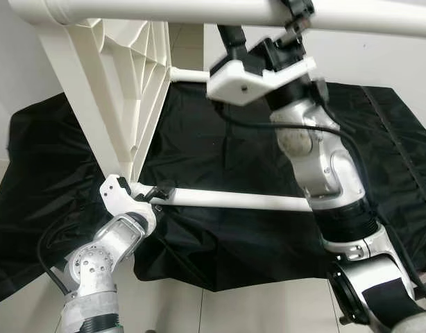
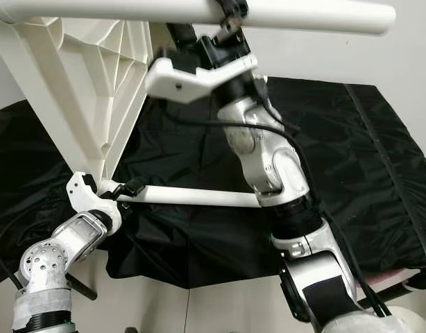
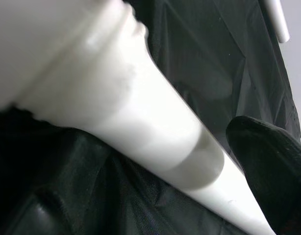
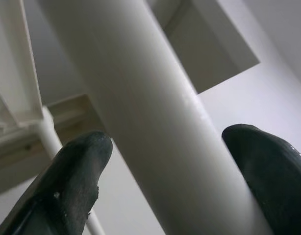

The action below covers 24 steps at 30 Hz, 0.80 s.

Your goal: Building children table

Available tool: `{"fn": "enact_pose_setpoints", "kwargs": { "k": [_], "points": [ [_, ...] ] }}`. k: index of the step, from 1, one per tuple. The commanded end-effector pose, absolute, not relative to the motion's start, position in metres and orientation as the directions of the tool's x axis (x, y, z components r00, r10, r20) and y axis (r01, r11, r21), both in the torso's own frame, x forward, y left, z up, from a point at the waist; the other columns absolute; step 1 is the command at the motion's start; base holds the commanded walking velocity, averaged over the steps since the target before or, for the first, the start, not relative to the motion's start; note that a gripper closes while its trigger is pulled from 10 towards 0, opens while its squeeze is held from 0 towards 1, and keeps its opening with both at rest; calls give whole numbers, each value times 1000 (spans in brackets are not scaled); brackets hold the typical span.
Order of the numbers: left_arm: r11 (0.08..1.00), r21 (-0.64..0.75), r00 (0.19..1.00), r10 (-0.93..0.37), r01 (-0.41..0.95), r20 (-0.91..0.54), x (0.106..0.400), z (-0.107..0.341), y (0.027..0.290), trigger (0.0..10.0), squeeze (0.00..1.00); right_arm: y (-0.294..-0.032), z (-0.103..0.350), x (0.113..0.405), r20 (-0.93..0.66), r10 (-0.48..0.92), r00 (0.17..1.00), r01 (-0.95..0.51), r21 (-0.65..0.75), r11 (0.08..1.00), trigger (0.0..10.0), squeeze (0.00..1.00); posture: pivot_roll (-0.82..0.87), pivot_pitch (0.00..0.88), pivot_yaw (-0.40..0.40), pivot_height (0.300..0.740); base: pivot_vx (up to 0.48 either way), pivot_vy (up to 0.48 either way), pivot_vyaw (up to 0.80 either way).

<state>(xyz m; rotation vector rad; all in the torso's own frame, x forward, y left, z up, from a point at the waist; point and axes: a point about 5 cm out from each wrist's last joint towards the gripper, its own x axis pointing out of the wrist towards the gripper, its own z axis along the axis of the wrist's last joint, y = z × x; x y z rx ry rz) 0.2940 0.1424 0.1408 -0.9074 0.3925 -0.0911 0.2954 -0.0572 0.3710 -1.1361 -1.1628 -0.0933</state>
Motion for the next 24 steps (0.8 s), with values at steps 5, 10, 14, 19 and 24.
{"fn": "enact_pose_setpoints", "kwargs": {
  "k": [5,10,14,19,24],
  "points": [
    [623,-772,891,-273,-124,-363,291,124,135,10000,0,-56,377,298,698,476,535,544,-716,439,0,0,-22,102,44,740,0,0,0],
    [619,-776,894,-275,-118,-354,292,126,132,10000,0,-66,378,300,680,377,629,500,-725,474,0,0,-20,102,37,740,0,0,0],
    [621,-777,893,-287,-101,-345,295,129,126,10000,0,-77,376,299,669,297,681,456,-705,543,0,0,-24,104,38,740,0,0,0],
    [642,-764,884,-318,-66,-343,305,138,112,10000,0,-88,372,295,637,202,744,394,-663,636,0,0,-37,103,40,740,0,0,0],
    [652,-758,889,-329,-32,-320,314,149,98,10000,0,-92,371,295,621,157,767,343,-606,718,0,0,-36,112,37,740,0,0,0]
  ]
}}
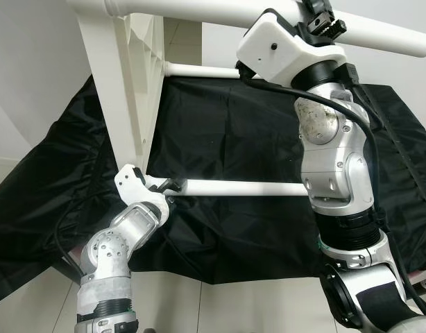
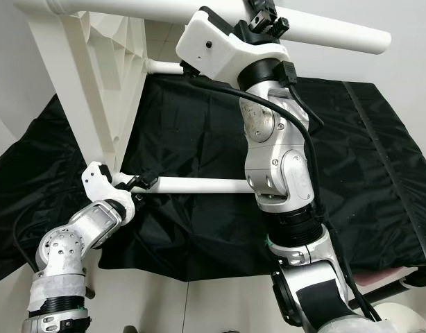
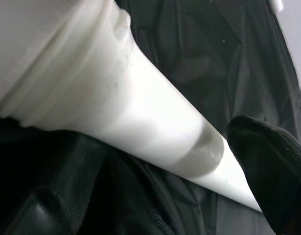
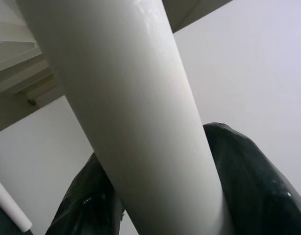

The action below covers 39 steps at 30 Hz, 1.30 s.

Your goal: Building children table

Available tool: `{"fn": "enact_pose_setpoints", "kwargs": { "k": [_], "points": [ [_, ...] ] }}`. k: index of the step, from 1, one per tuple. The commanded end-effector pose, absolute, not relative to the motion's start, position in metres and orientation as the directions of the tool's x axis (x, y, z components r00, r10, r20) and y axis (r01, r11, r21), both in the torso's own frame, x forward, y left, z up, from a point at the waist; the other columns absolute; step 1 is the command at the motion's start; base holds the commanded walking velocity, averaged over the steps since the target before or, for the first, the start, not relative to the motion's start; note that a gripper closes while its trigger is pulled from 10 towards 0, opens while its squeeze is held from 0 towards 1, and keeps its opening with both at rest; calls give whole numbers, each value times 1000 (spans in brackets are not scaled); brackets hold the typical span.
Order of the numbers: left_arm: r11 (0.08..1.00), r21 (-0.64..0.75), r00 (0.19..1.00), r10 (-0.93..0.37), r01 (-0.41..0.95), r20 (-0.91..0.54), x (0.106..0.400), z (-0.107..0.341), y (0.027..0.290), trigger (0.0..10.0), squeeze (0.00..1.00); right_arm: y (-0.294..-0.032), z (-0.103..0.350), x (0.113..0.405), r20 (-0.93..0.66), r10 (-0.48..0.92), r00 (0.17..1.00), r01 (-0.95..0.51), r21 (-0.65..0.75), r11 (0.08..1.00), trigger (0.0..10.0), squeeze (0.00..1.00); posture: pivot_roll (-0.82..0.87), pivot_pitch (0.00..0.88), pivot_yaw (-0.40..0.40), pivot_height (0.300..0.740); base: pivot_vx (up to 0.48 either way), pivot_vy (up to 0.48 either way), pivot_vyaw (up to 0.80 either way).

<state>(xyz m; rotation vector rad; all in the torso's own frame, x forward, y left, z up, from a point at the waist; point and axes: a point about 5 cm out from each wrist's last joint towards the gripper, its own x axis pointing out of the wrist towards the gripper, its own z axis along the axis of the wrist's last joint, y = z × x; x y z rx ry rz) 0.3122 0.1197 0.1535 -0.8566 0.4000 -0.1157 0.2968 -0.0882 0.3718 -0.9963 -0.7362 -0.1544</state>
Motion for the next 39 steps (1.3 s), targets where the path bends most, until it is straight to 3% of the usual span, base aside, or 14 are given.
{"fn": "enact_pose_setpoints", "kwargs": {
  "k": [1,4,6,12,13,14,15,23,28,32,37,39],
  "points": [
    [652,-758,889,-329,-32,-320,314,149,98,10000,0,-92,371,295,621,157,767,343,-606,718,0,0,-36,112,37,740,0,0,0],
    [653,-757,889,-334,-21,-313,316,151,94,10000,0,-94,373,295,619,144,772,343,-596,726,0,0,-36,112,37,740,0,0,0],
    [657,-754,897,-325,-15,-301,327,160,77,10000,0,-103,381,301,613,83,786,319,-517,794,0,0,-53,113,37,740,0,0,0],
    [645,-765,904,-320,-10,-282,333,167,66,10000,0,-111,389,303,614,58,787,323,-491,809,0,0,-53,113,37,740,0,0,0],
    [628,-778,906,-334,7,-261,335,172,60,5294,0,-114,393,303,617,54,785,332,-493,804,0,0,-59,120,28,740,0,0,0],
    [628,-778,906,-334,7,-261,335,172,60,5294,0,-114,393,303,617,54,785,332,-493,804,0,0,-59,120,28,740,0,0,0],
    [605,-796,921,-321,19,-222,337,180,55,0,0,-118,398,301,622,48,781,335,-484,808,0,0,-66,127,28,740,0,0,0],
    [583,-810,951,-282,66,-125,337,197,60,0,0,-126,410,299,630,35,775,333,-456,825,0,0,-68,135,24,740,0,0,0],
    [597,-775,974,-201,208,106,335,236,92,0,0,-155,425,289,666,-14,746,380,-409,830,0,0,-72,134,5,740,0,0,0],
    [626,-734,965,-169,263,202,334,255,108,0,0,-167,430,285,686,-39,727,411,-388,825,0,0,-69,133,1,740,0,0,0],
    [695,-625,912,-110,355,396,339,311,147,0,0,-188,437,271,735,-85,672,481,-347,805,0,0,-59,135,-2,740,0,0,0],
    [714,-590,894,-115,378,434,338,323,151,0,0,-192,438,268,742,-97,663,494,-336,802,0,0,-59,135,-2,740,0,0,0]
  ]
}}
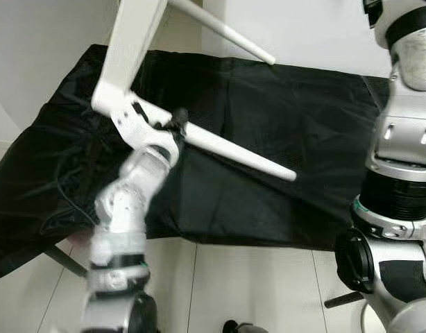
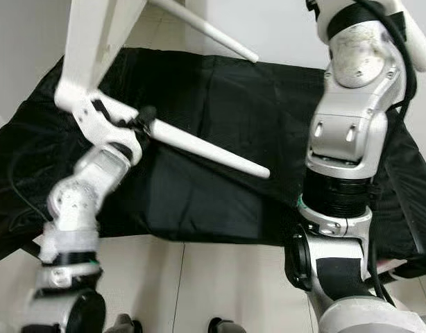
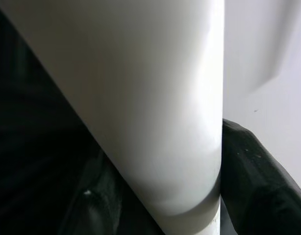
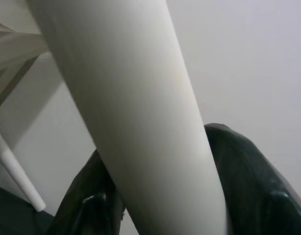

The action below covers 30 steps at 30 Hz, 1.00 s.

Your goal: Building children table

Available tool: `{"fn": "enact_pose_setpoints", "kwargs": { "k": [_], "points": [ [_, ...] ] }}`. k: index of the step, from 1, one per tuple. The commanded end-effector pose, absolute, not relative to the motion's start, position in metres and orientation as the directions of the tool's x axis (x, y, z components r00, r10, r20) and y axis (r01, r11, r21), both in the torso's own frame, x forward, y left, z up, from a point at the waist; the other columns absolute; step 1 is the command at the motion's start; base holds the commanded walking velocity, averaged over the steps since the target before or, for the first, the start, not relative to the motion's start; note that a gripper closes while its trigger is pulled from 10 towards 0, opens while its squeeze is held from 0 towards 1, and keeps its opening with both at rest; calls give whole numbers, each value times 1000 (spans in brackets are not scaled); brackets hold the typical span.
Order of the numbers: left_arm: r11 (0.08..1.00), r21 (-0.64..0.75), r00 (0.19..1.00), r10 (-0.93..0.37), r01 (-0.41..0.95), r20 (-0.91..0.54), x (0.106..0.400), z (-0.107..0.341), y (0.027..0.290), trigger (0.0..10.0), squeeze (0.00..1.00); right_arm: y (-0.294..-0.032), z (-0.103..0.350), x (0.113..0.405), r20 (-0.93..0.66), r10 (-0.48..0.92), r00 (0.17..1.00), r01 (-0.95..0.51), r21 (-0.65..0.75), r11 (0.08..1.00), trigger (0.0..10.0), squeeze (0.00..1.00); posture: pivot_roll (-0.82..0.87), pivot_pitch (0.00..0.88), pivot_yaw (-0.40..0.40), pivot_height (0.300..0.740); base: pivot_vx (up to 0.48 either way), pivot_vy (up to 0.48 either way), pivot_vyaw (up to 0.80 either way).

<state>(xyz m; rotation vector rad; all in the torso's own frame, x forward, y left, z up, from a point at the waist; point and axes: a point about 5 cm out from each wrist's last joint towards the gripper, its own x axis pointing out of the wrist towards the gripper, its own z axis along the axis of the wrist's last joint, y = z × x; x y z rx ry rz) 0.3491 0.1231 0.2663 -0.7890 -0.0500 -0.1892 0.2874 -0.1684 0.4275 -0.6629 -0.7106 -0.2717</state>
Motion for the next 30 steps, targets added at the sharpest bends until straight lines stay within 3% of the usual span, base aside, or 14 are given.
{"fn": "enact_pose_setpoints", "kwargs": {
  "k": [1,5,12,24,30],
  "points": [
    [724,-569,883,-121,391,453,337,329,153,0,0,-194,437,266,746,-103,658,500,-331,800,0,0,-59,135,-2,740,0,0,0],
    [719,-461,786,-190,520,588,330,380,146,0,0,-210,422,263,727,-162,667,530,-311,789,0,0,-44,132,-8,740,0,0,0],
    [675,-411,719,-260,613,645,323,408,125,0,0,-222,404,260,703,-188,686,569,-358,741,0,0,-48,142,-9,740,0,0,0],
    [663,-436,750,-302,608,588,325,395,108,0,0,-224,381,266,637,-166,753,512,-408,756,0,0,-37,152,-24,740,0,0,0],
    [674,-526,829,-247,519,502,329,372,119,0,0,-219,382,269,629,-77,773,455,-467,758,0,0,-42,159,-43,740,0,0,0]
  ]
}}
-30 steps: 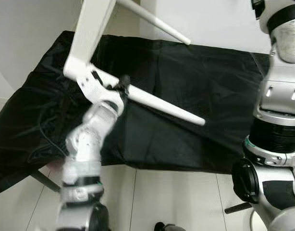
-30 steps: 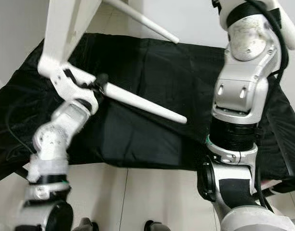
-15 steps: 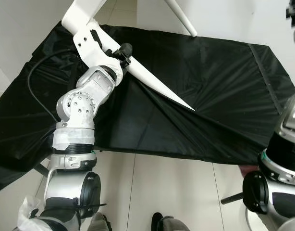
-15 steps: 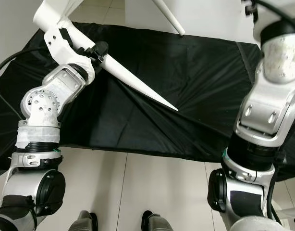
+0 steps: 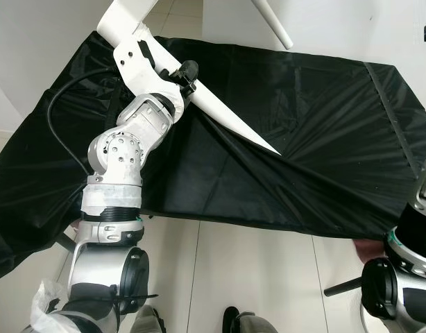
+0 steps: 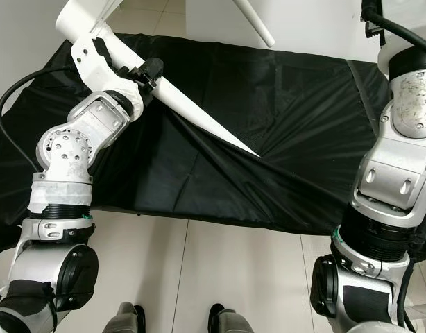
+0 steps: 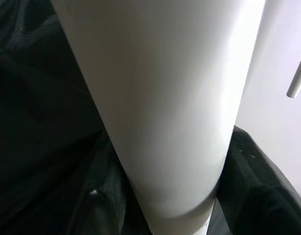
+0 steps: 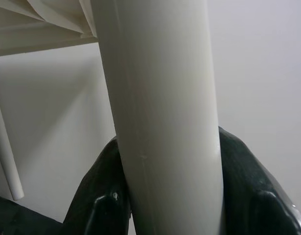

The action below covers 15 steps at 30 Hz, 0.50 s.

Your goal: Building children table

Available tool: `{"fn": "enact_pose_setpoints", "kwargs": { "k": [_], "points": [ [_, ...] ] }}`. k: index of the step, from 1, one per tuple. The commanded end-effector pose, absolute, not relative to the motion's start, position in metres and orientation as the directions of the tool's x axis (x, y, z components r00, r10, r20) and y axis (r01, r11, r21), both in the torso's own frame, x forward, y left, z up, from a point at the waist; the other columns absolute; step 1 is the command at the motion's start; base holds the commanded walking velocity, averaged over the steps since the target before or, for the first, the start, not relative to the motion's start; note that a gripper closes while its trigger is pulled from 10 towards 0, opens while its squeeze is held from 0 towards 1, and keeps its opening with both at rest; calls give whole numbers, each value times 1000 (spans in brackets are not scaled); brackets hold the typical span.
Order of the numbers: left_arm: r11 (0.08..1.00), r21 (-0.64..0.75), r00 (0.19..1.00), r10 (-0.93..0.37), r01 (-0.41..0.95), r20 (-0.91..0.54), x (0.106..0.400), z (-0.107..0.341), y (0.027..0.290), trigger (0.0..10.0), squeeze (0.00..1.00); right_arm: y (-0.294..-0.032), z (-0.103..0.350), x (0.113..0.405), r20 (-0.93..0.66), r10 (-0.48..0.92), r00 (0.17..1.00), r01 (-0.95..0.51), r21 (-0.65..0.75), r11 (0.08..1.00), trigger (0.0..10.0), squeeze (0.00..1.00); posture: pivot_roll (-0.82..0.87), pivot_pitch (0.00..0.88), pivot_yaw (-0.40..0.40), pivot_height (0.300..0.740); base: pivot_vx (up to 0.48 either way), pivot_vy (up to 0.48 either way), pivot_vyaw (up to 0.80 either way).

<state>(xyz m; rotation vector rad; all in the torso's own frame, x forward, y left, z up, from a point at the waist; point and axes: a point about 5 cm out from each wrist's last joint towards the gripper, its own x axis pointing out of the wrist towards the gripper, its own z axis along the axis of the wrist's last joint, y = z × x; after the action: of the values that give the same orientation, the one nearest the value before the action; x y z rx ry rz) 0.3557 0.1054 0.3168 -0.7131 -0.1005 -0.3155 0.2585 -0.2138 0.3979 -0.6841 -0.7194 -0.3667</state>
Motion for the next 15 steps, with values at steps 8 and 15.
{"fn": "enact_pose_setpoints", "kwargs": {
  "k": [8,15],
  "points": [
    [643,-656,906,-152,394,395,331,342,135,10000,1000,-212,390,275,630,13,776,409,-520,750,0,0,-34,168,-70,740,0,0,0],
    [664,-658,921,-128,355,368,329,337,140,10000,1000,-207,393,279,626,60,778,381,-545,747,0,0,-31,169,-91,740,0,0,0]
  ]
}}
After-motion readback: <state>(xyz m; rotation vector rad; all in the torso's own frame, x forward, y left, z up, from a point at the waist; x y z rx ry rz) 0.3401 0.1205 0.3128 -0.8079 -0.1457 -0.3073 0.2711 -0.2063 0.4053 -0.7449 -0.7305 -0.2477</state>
